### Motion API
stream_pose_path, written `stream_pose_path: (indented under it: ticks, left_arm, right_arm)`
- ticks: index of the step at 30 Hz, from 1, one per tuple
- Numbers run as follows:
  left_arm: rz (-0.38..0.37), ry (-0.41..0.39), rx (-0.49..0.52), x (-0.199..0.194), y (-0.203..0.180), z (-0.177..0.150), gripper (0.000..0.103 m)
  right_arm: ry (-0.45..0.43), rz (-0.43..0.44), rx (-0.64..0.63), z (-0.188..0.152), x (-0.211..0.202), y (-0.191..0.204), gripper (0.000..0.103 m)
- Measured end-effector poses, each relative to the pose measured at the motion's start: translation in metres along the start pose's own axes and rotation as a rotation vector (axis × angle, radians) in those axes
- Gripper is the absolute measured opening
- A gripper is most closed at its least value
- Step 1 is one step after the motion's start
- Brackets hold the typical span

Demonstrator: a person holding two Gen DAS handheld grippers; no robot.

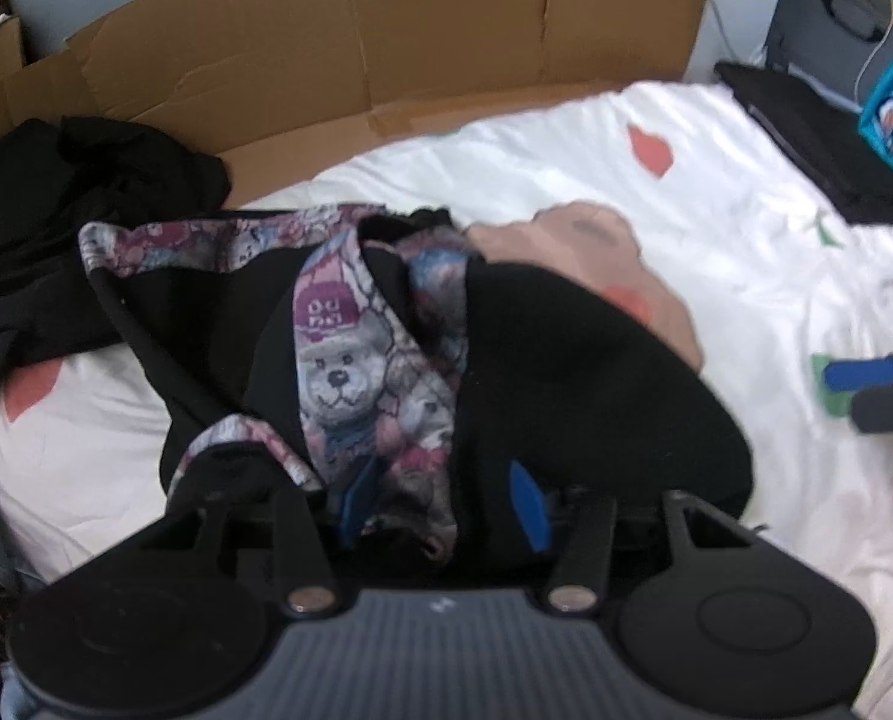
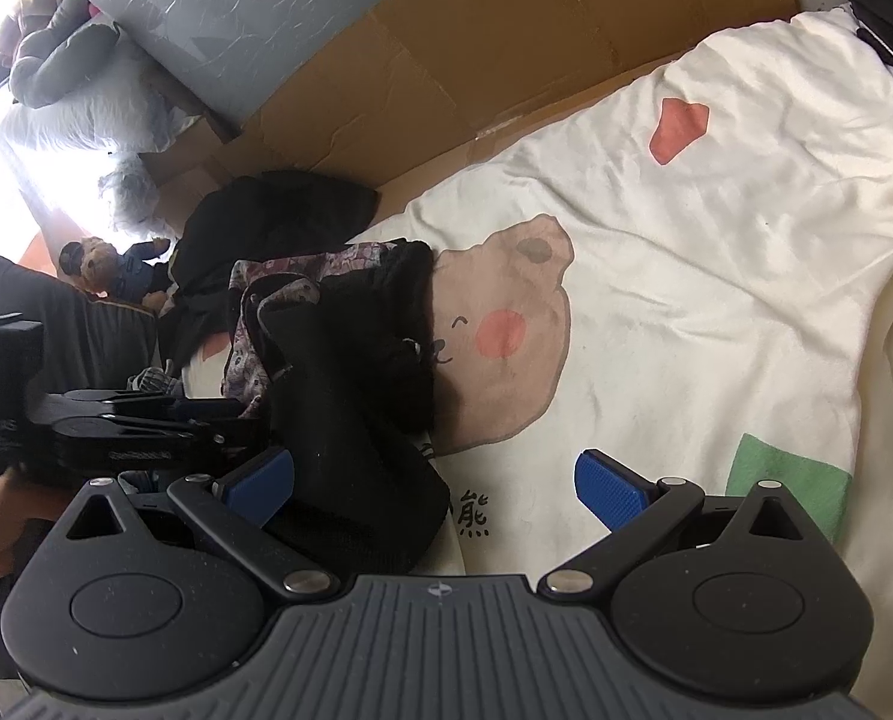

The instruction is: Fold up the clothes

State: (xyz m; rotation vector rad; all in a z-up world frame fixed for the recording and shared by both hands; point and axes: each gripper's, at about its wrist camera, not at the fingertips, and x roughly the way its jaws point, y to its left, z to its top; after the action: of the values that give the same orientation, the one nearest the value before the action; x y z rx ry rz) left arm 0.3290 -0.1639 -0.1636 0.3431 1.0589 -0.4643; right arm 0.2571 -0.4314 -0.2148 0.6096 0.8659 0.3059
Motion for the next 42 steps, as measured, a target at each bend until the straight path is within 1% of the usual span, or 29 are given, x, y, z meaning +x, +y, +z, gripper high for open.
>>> stream_pose_path:
  ticks: [3, 5, 6, 7, 8, 9, 13, 15, 20, 24, 29, 36, 39, 42]
  left_arm:
    - [0.0, 0.008, -0.001, 0.007, 0.0, -0.004, 0.053]
    - [-0.005, 0.011, -0.005, 0.009, 0.001, -0.005, 0.049]
    - [-0.008, 0.012, -0.007, 0.01, 0.001, -0.006, 0.044]
    - [-0.007, 0.015, -0.01, 0.011, 0.002, -0.006, 0.036]
    - [-0.006, 0.018, -0.012, 0.013, 0.003, -0.007, 0.031]
    - [-0.005, 0.021, -0.014, 0.014, 0.003, -0.007, 0.023]
    - [-0.023, 0.012, -0.023, 0.016, 0.009, -0.009, 0.011]
    - [-0.047, -0.002, -0.013, 0.01, 0.005, -0.009, 0.009]
    - [-0.14, -0.028, 0.021, -0.008, -0.014, -0.01, 0.008]
    - [-0.214, -0.029, 0.048, -0.016, -0.037, -0.013, 0.008]
    - [-0.285, -0.019, 0.071, -0.021, -0.058, -0.021, 0.007]
    - [-0.37, 0.006, 0.081, -0.033, -0.075, -0.035, 0.007]
    - [-0.405, 0.022, 0.076, -0.036, -0.085, -0.04, 0.007]
    - [-0.434, 0.036, 0.1, -0.034, -0.099, -0.044, 0.007]
  right_arm:
    - [0.003, 0.0, 0.0, 0.0, 0.0, 0.0, 0.103]
    - [0.005, 0.0, 0.0, 0.0, 0.001, 0.0, 0.103]
    - [0.006, 0.0, 0.001, 0.0, 0.001, 0.0, 0.103]
    - [0.007, 0.001, 0.001, 0.0, 0.001, 0.0, 0.103]
    - [0.008, 0.001, 0.001, 0.0, 0.001, 0.0, 0.103]
    - [0.009, 0.002, 0.002, 0.0, 0.001, 0.0, 0.103]
    - [0.014, 0.004, -0.001, 0.0, 0.002, 0.001, 0.103]
    - [0.013, 0.005, -0.002, 0.0, 0.002, 0.001, 0.103]
    - [0.005, 0.018, -0.003, 0.0, 0.0, 0.003, 0.103]
    - [-0.001, 0.048, 0.008, 0.0, -0.002, 0.003, 0.103]
    - [0.012, 0.105, 0.03, -0.002, 0.0, 0.004, 0.102]
    - [0.019, 0.202, 0.025, -0.003, -0.003, 0.015, 0.102]
    - [0.034, 0.231, 0.035, -0.004, -0.003, 0.017, 0.102]
    - [0.084, 0.261, 0.069, -0.004, 0.001, 0.016, 0.102]
